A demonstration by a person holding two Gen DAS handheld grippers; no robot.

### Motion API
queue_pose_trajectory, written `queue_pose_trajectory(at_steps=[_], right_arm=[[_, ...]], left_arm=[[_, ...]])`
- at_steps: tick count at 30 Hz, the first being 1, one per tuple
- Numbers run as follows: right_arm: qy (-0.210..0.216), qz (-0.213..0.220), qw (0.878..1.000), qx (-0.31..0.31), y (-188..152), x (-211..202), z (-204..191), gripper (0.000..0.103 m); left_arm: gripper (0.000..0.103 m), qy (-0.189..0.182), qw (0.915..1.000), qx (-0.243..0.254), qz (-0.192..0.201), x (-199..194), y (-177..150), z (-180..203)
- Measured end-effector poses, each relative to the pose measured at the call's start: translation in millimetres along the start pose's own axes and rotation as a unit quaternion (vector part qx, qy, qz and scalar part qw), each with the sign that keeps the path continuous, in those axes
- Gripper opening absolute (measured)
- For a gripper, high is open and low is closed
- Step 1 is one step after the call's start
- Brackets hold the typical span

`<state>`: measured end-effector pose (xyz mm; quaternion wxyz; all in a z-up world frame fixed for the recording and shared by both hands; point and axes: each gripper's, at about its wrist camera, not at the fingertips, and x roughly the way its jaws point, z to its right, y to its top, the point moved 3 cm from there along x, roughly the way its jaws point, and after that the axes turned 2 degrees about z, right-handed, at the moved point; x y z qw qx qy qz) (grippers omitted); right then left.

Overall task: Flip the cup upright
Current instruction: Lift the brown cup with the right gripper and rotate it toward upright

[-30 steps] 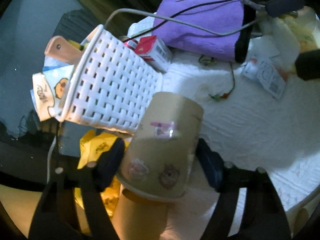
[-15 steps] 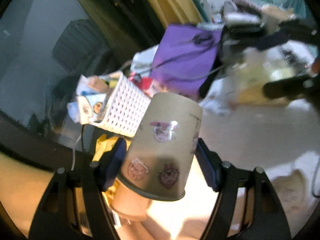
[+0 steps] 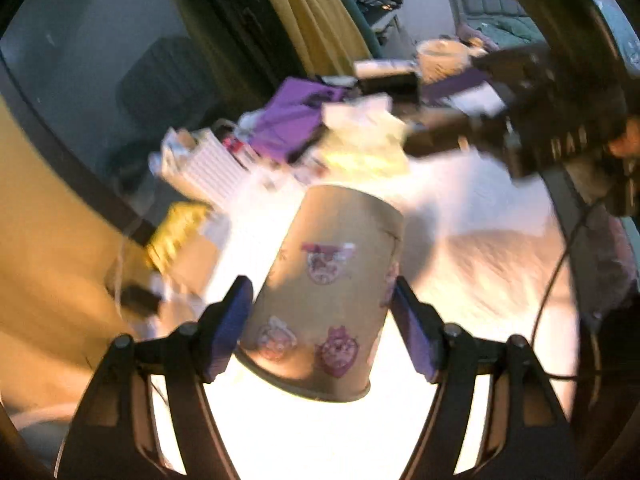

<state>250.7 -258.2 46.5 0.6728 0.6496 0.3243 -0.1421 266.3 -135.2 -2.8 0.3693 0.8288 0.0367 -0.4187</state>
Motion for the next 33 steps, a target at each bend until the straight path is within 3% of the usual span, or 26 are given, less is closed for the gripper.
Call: queue_pose_trajectory(at_steps=[7,10,13,26,28,30,33], right_arm=[[0.041,-0.002,0.999,-0.002,-44.9,-39.1,-38.2,0.081],[0.072,-0.012,0.997,0.011,-66.8,-46.6,-49.2,0.081],[0.076,-0.027,0.997,0.009,-85.4,-45.6,-57.4,0.081],[0.087,-0.072,0.993,-0.039,-114.4,-22.1,-75.5,0.081],[0.088,-0.075,0.993,-0.038,-115.3,-19.8,-75.4,0.081],[0.089,-0.075,0.992,-0.041,-115.0,-19.7,-75.2,0.081],[0.091,-0.074,0.992,-0.05,-114.7,-21.0,-76.9,0.081]], left_arm=[[0.071,-0.035,0.9986,-0.026,-0.028,-25.0,-71.3,48.0],[0.071,-0.045,0.9967,-0.037,-0.057,-16.6,-96.6,65.8],[0.071,-0.048,0.995,-0.041,-0.078,-5.9,-113.0,77.9],[0.072,-0.056,0.9948,-0.031,-0.08,-1.7,-120.2,100.6],[0.074,-0.061,0.9943,-0.042,-0.077,-0.9,-120.3,98.7],[0.083,-0.075,0.9931,-0.049,-0.076,-0.9,-120.2,98.5],[0.083,-0.077,0.9931,-0.059,-0.066,-6.4,-120.3,98.6]])
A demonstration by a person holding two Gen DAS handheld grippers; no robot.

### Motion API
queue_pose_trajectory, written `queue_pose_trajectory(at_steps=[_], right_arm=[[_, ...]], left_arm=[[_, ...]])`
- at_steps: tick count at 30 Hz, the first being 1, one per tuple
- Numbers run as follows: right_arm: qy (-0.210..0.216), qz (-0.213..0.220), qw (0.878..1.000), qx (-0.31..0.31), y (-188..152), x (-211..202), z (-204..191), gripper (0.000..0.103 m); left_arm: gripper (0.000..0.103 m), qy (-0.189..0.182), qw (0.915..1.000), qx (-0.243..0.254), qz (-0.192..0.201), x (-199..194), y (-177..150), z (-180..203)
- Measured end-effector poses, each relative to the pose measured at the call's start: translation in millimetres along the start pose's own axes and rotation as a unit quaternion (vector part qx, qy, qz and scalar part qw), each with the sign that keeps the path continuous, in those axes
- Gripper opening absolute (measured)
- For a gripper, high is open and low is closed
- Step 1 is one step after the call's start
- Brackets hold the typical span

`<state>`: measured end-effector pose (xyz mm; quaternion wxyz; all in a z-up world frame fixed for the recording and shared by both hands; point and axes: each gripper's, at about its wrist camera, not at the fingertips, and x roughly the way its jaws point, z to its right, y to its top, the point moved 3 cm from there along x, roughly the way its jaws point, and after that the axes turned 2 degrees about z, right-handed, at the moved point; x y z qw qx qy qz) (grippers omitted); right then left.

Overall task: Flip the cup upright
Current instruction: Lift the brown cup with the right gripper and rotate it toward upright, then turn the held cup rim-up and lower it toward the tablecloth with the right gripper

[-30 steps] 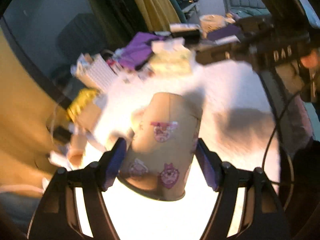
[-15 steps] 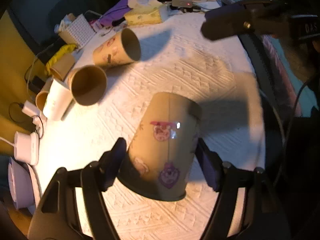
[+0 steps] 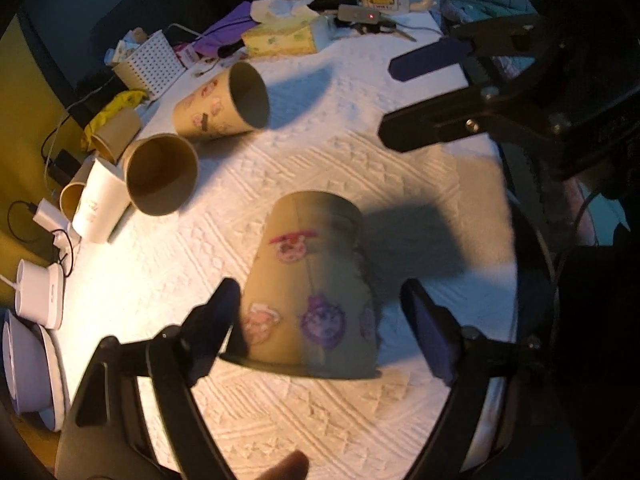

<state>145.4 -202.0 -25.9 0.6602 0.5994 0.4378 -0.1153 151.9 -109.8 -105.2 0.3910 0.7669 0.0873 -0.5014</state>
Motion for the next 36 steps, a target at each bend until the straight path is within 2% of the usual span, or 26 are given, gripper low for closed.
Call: queue_pose_trajectory(at_steps=[4,9,11,14,16,20,25,31,36], right_arm=[[0.013,-0.004,1.0,-0.022,3.3,0.7,-6.3,0.081],[0.031,-0.013,0.995,-0.096,7.4,2.1,-27.6,0.081],[0.046,-0.019,0.99,-0.134,9.1,1.9,-38.5,0.081],[0.066,-0.036,0.979,-0.191,11.9,4.4,-55.9,0.081],[0.073,-0.049,0.969,-0.23,12.2,7.4,-67.9,0.081],[0.084,-0.083,0.942,-0.313,9.0,15.4,-94.9,0.081],[0.074,-0.109,0.907,-0.4,4.8,25.7,-121.2,0.081],[0.048,-0.158,0.863,-0.477,-5.6,39.2,-135.4,0.081],[0.026,-0.191,0.809,-0.555,-12.3,46.6,-144.7,0.081]], left_arm=[[0.083,-0.005,0.9991,-0.029,0.032,-17.8,-1.2,-4.6],[0.083,-0.008,0.9935,-0.094,0.064,-45.9,-17.8,-14.7],[0.083,-0.011,0.9882,-0.131,0.078,-57.6,-31.7,-16.9],[0.083,-0.006,0.9757,-0.188,0.113,-73.7,-57.2,-20.3],[0.083,-0.003,0.9631,-0.231,0.138,-81.8,-76.3,-24.3],[0.083,-0.02,0.9391,-0.299,0.168,-83.7,-107.4,-32.5],[0.083,-0.036,0.9231,-0.332,0.19,-79.8,-130.8,-31.8],[0.083,-0.044,0.9116,-0.346,0.218,-85.3,-141.7,-35.7],[0.083,-0.045,0.9054,-0.357,0.225,-87.5,-144.9,-39.3]])
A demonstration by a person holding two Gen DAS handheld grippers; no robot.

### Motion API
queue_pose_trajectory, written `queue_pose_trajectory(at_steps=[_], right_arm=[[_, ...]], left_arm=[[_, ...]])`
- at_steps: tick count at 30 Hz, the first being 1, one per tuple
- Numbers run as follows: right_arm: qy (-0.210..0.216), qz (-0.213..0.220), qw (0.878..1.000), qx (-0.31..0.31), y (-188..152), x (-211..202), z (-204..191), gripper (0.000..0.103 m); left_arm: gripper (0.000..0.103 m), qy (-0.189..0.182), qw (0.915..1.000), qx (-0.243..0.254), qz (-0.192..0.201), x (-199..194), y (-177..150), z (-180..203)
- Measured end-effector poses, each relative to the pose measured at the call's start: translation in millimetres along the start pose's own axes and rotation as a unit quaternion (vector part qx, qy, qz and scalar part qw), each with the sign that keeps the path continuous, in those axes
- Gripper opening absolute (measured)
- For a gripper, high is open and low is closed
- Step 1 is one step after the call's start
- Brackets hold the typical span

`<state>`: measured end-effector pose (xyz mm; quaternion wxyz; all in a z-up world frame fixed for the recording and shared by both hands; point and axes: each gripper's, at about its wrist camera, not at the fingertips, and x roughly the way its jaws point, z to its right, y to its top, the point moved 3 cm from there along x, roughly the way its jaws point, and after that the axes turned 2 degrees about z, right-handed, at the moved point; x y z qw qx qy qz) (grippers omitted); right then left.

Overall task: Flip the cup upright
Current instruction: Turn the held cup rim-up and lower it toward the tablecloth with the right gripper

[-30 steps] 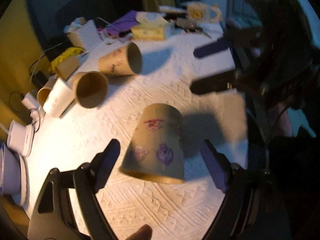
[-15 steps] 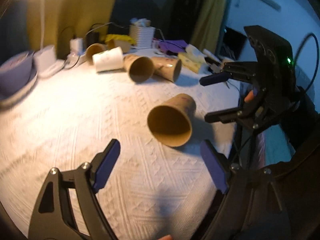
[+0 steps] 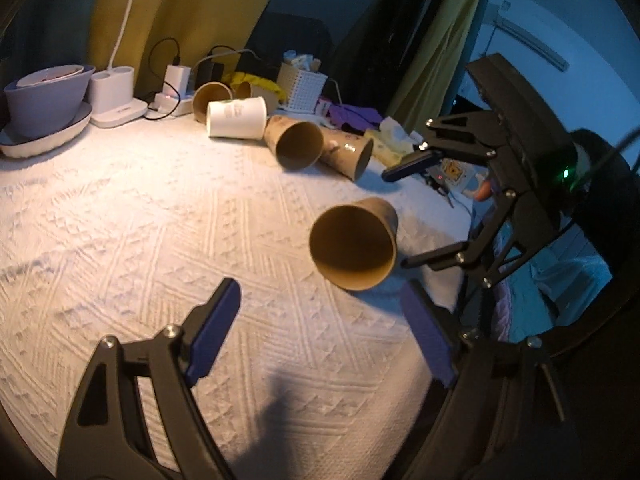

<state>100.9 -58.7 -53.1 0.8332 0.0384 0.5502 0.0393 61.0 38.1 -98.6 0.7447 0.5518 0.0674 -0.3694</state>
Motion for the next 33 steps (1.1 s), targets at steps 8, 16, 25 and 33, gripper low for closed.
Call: queue_pose_trajectory(at_steps=[8,16,25,33], right_arm=[[-0.004,-0.047,0.995,-0.09,13.0,19.8,-5.4,0.081],[0.007,-0.072,0.989,-0.129,21.7,38.6,-12.8,0.081],[0.012,-0.084,0.986,-0.141,28.5,46.9,-17.7,0.069],[0.005,-0.079,0.988,-0.132,27.2,42.2,-18.7,0.067]], left_arm=[[0.083,0.004,0.9999,-0.013,-0.005,-0.8,-1.2,-5.4],[0.083,0.002,0.9999,-0.008,-0.006,0.2,-2.2,-2.0],[0.083,-0.002,0.9999,-0.009,-0.009,1.2,-1.9,-2.7],[0.083,-0.001,0.9999,-0.007,-0.011,2.6,-1.5,-2.9]])
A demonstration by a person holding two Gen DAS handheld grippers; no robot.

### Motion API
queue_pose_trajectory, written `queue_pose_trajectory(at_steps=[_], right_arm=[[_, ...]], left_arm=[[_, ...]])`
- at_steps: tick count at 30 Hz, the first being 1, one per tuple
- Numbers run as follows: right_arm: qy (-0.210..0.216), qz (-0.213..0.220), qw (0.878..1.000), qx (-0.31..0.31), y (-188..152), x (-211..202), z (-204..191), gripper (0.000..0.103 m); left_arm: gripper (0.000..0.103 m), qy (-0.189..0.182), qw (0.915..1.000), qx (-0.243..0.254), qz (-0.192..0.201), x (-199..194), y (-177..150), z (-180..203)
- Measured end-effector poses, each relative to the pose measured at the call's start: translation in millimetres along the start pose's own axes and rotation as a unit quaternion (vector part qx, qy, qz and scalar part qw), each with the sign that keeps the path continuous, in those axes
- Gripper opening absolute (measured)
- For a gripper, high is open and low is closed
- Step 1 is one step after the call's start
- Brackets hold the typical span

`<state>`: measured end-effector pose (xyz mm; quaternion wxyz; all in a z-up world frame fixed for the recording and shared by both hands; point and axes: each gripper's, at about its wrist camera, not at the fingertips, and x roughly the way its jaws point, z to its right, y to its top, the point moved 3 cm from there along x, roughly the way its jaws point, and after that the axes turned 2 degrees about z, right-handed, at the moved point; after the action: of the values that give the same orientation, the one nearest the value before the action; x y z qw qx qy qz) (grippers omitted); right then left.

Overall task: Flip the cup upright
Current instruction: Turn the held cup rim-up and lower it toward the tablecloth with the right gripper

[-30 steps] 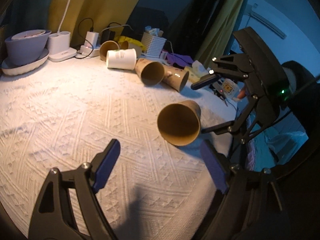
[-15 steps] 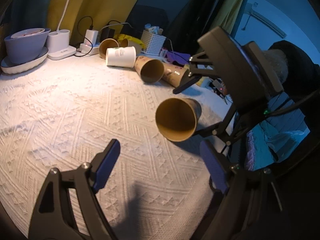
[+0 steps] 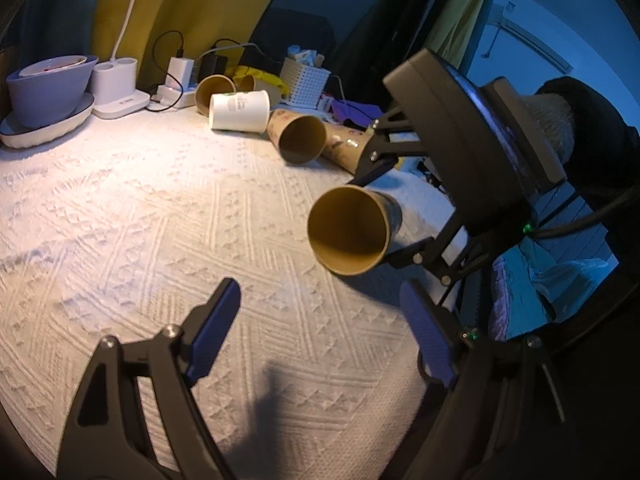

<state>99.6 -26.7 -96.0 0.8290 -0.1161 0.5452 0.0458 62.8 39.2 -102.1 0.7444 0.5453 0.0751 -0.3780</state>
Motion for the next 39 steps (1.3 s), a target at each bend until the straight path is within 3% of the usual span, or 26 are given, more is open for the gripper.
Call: queue_pose_trajectory(at_steps=[15,23,26,28,35,39], right_arm=[[-0.028,0.056,0.994,0.089,-3.9,-22.6,22.7,0.067],[-0.038,0.116,0.974,0.192,-12.3,-37.7,34.4,0.067],[-0.041,0.146,0.957,0.247,-18.8,-43.3,41.3,0.067],[-0.032,0.176,0.938,0.295,-25.3,-47.0,47.5,0.067],[-0.005,0.301,0.841,0.449,-51.1,-57.5,56.0,0.067],[-0.01,0.33,0.805,0.493,-61.3,-52.4,56.7,0.067]], left_arm=[[0.083,0.005,1.0,-0.002,0.004,-2.2,-1.0,-2.1],[0.083,0.019,0.9998,-0.003,0.006,-0.4,-0.8,-1.4],[0.083,0.024,0.9997,0.0,0.004,0.8,-0.9,-0.8],[0.083,0.026,0.9996,0.002,0.006,0.8,-0.7,-0.4],[0.083,0.053,0.9985,-0.003,0.015,-2.1,2.0,-1.8],[0.083,0.068,0.9969,-0.003,0.041,-10.1,10.3,2.1]])
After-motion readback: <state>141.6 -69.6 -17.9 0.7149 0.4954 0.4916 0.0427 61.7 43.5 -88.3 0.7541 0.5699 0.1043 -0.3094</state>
